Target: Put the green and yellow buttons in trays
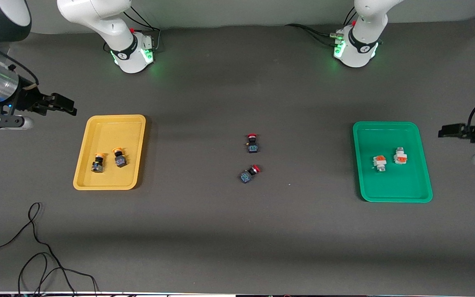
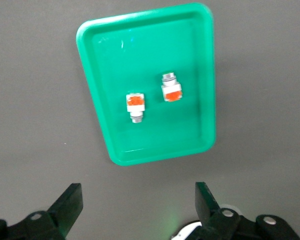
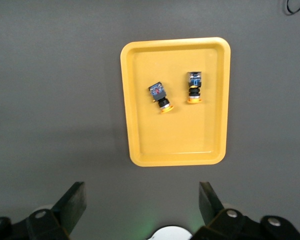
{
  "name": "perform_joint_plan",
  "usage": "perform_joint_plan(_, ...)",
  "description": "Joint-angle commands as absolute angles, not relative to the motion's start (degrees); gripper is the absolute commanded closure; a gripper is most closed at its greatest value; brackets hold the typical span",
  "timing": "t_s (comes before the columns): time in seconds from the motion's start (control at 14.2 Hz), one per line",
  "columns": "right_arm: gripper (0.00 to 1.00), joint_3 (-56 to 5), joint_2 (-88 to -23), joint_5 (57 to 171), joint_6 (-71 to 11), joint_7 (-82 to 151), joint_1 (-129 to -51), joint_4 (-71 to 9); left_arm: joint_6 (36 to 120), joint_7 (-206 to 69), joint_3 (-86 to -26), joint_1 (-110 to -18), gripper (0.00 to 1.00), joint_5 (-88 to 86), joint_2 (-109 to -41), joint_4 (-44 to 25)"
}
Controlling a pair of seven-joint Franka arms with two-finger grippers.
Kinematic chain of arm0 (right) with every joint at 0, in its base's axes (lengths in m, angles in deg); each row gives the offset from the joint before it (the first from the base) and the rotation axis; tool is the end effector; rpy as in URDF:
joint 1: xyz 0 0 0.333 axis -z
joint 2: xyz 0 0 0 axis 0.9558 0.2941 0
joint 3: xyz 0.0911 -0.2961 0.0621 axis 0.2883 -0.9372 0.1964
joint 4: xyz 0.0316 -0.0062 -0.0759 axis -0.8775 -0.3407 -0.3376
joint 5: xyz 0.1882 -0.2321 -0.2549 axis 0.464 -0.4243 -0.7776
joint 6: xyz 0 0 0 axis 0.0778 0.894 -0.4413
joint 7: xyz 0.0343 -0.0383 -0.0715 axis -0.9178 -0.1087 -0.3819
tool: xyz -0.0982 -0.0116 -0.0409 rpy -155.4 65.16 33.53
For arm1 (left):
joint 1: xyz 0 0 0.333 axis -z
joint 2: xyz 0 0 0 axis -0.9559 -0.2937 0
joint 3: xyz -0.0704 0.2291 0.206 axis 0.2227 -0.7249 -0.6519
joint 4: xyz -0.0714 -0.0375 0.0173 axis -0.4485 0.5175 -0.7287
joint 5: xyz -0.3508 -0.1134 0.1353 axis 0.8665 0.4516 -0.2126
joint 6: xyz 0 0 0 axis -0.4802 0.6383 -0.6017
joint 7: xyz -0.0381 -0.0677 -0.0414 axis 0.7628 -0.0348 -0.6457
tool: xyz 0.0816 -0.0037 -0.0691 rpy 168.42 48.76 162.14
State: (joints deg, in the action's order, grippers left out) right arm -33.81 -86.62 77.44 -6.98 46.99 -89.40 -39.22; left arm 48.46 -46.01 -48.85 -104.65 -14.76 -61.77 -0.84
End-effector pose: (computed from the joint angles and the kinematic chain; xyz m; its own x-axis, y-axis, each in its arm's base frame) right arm 0.5055 0.0194 0.5598 0.9891 -0.0766 -0.1261 -0.0801 -0.9965 -0.0227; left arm 0.5855 0.0980 0.5009 0.9539 -0.1762 -0.2431 -0.1602 -0.9835 0.0841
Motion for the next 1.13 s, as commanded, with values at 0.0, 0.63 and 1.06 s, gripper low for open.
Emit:
perform_joint_plan(0.0,0.00,-34.29,-87.55,75.92,-6.15,48.67,-90.48,-38.42,45.35,-45.72,-48.89,-104.22,0.00,-11.89,-56.36,-1.03)
perform_joint_plan(0.63,0.00,-34.47,-86.32,76.63,-6.24,48.49,-90.39,-37.73,44.02,-57.66,-61.08,-83.68,0.00,-8.90,-49.50,-1.73)
perform_joint_plan(1.06,0.00,-34.73,-84.65,76.89,-3.96,48.66,-90.30,-31.66,44.46,-58.90,-70.50,-72.84,0.00,-8.64,-48.79,-1.73)
